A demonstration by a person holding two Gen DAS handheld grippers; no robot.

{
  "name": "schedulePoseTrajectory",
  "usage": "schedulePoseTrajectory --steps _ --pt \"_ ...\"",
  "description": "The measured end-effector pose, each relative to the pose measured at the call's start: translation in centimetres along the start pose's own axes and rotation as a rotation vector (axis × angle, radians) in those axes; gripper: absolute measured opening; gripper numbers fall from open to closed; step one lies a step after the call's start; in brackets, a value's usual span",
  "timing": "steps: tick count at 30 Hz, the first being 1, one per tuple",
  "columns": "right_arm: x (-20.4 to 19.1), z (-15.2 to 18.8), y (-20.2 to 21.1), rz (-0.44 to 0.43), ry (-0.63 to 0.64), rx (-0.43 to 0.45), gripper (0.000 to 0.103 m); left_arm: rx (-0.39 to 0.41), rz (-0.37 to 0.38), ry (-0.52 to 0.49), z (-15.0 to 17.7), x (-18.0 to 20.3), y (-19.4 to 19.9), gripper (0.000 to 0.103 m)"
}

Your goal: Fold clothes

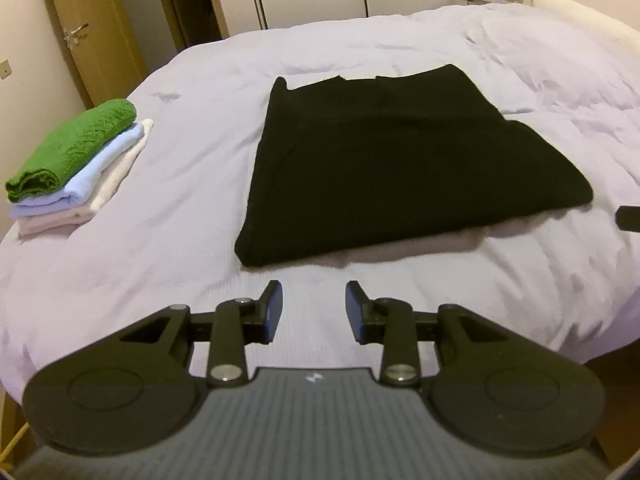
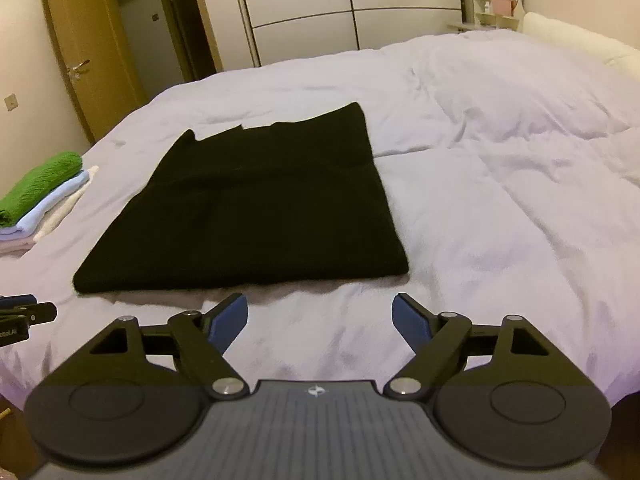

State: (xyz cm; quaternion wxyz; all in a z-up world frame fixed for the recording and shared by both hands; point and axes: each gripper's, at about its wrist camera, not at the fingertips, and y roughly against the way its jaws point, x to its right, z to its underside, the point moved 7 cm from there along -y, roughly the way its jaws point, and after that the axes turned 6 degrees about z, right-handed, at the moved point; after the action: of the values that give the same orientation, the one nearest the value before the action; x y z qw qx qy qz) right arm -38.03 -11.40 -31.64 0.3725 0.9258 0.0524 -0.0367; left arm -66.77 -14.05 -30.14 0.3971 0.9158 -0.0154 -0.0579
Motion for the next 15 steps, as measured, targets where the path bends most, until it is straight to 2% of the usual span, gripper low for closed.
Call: schedulePoseTrajectory --steps 8,15 --pt "-0.8 0.4 2.0 -0.009 0.013 0.022 0.084 0.024 0.008 -0.02 0.4 1.1 2.1 0.031" --pt "-0.9 0.7 2.0 -0.007 0.017 0.015 0.084 0.024 0.019 -0.024 0.4 1.2 1.9 0.033"
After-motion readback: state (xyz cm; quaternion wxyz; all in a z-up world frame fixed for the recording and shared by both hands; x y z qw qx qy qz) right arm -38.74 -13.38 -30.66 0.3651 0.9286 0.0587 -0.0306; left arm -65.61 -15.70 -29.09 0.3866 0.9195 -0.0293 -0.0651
